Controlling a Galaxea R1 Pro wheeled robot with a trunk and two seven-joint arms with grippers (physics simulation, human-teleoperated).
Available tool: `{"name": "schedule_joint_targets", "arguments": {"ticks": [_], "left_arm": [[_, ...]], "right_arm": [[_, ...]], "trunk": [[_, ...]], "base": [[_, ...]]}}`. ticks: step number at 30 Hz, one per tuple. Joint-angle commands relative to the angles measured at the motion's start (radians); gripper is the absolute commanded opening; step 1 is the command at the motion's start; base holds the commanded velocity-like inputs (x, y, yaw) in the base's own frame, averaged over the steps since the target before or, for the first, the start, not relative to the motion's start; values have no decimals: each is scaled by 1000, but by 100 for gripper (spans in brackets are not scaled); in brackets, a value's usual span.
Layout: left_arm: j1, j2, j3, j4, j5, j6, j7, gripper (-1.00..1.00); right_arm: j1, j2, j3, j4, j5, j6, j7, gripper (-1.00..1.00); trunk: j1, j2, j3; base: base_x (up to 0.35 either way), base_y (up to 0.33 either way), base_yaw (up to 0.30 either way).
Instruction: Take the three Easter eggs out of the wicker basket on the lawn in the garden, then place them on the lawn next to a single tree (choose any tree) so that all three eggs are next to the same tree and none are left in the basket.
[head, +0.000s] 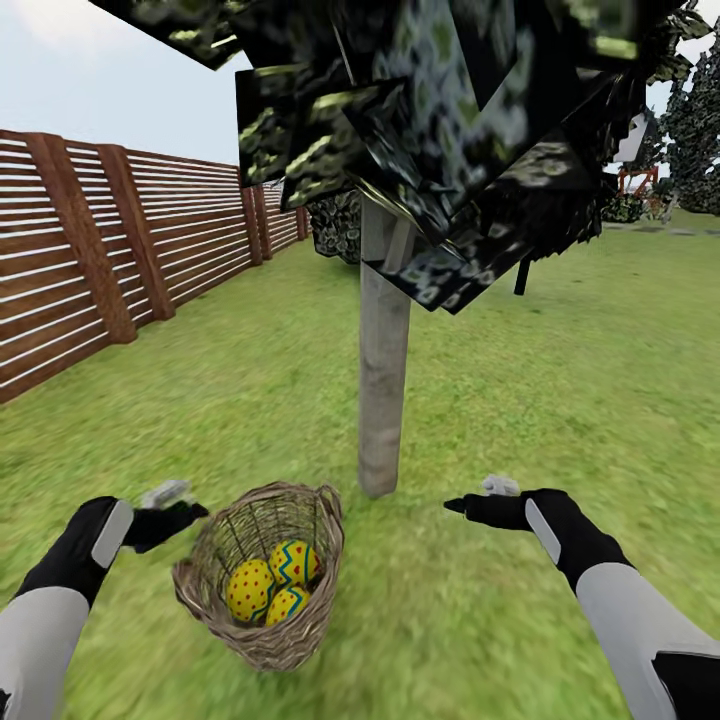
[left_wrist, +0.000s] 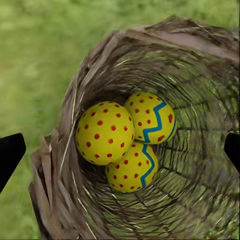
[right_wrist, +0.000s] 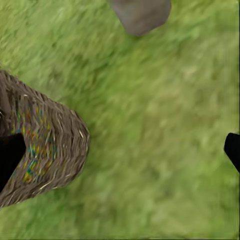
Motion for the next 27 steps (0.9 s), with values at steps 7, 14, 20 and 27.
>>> {"name": "schedule_joint_targets", "arguments": {"ticks": [7, 14, 20, 27], "left_arm": [[1, 21, 191, -143, 253, 25, -66, 100], [1, 20, 292, -140, 270, 31, -171, 100], [1, 18, 293, -139, 270, 32, -178, 100], [1, 18, 293, -138, 270, 32, -178, 100]], "right_arm": [[0, 0, 1, -89, 7, 25, -99, 100], [0, 5, 9, -173, 63, 203, -107, 100], [0, 53, 108, -176, 59, 239, -160, 100], [0, 98, 236, -236, 62, 273, -163, 100]], "trunk": [[-27, 49, 21], [-31, 56, 24], [-31, 56, 22], [-31, 56, 19]], "base": [[0, 0, 68], [0, 0, 280], [0, 0, 290], [0, 0, 290]]}}
